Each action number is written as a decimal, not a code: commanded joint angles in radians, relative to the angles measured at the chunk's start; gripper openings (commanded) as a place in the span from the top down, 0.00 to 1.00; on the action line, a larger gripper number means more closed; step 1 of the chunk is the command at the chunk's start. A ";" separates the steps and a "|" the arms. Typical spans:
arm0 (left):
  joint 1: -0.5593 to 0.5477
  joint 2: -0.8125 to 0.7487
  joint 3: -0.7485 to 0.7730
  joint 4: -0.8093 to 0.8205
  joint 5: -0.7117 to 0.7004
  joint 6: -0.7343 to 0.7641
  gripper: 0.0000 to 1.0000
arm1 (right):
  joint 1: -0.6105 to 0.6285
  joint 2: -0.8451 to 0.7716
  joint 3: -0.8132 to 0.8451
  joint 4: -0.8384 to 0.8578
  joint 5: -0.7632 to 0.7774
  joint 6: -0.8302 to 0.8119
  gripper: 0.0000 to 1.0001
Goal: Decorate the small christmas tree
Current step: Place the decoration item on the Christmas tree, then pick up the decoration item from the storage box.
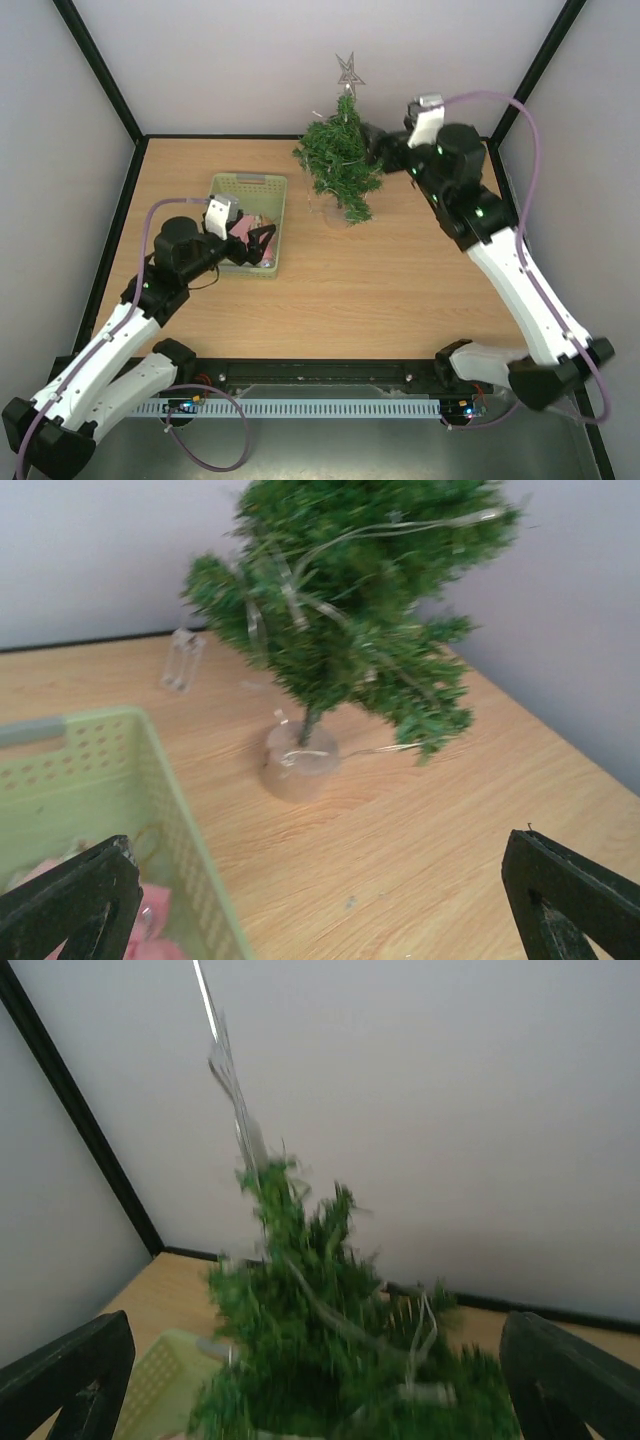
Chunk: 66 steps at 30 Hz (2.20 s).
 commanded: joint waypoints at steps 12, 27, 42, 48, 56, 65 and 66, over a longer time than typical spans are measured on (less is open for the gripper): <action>0.174 0.513 0.257 -0.281 -0.185 0.033 0.49 | -0.003 -0.554 -0.665 0.023 0.033 0.378 0.02; 0.202 0.939 0.423 -0.371 -0.303 0.114 0.59 | -0.003 -0.652 -0.722 -0.005 -0.063 0.313 0.02; 0.201 1.083 0.481 -0.401 -0.302 0.152 0.84 | -0.003 -0.690 -0.700 -0.040 -0.035 0.250 0.02; 0.197 0.978 0.497 -0.444 -0.298 0.151 0.98 | -0.003 -0.708 -0.679 -0.081 0.021 0.227 0.02; 0.185 0.747 0.493 -0.489 -0.257 0.142 0.98 | -0.003 -0.718 -0.678 -0.095 0.061 0.198 0.02; 0.180 0.572 0.458 -0.476 -0.026 0.149 0.97 | -0.003 -0.707 -0.699 -0.075 0.055 0.206 0.02; 0.180 0.557 0.452 -0.468 -0.024 0.150 0.98 | -0.003 -0.706 -0.702 -0.070 0.047 0.209 0.02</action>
